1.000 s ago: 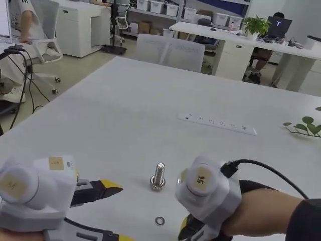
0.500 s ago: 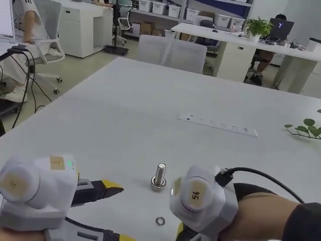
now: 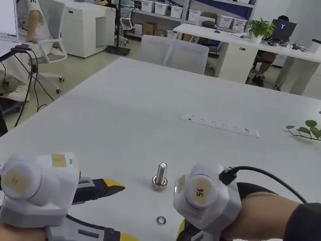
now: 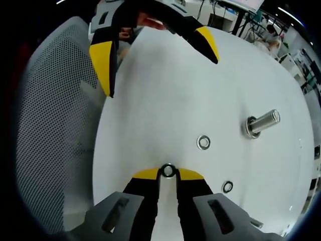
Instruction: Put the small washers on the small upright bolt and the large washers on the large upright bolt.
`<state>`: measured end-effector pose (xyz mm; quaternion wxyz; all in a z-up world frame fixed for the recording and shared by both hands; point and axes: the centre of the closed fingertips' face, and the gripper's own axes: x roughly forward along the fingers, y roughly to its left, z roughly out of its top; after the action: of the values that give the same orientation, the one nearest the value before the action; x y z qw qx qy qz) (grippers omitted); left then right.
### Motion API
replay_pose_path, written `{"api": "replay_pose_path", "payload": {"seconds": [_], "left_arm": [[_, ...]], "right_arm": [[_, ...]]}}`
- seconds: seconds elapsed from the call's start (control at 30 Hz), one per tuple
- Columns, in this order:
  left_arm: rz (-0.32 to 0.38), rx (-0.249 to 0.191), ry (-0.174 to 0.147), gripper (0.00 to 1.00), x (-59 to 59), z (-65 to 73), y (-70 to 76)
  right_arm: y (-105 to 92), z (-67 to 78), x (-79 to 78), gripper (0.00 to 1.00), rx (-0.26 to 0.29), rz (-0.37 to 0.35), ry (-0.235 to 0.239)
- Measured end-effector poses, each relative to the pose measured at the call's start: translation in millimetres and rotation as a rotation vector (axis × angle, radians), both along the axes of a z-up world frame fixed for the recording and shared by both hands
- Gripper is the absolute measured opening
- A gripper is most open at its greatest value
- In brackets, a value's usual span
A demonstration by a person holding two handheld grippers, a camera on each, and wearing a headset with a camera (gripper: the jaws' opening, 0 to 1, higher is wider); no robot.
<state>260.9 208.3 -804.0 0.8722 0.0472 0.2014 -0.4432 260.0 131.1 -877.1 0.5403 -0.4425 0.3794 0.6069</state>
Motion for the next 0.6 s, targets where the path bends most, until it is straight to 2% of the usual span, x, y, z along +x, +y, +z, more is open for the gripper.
{"api": "replay_pose_path", "payload": {"seconds": [0.4,0.6], "left_arm": [[-0.016,0.015,0.008,0.71,-0.9,-3.6,-0.4],[-0.030,0.023,0.009,0.71,-0.4,-3.5,-2.6]], "right_arm": [[-0.9,-0.1,2.1,0.13,-0.002,-0.014,0.003],[-6.1,4.4,5.0,0.13,0.001,-0.038,0.004]]}}
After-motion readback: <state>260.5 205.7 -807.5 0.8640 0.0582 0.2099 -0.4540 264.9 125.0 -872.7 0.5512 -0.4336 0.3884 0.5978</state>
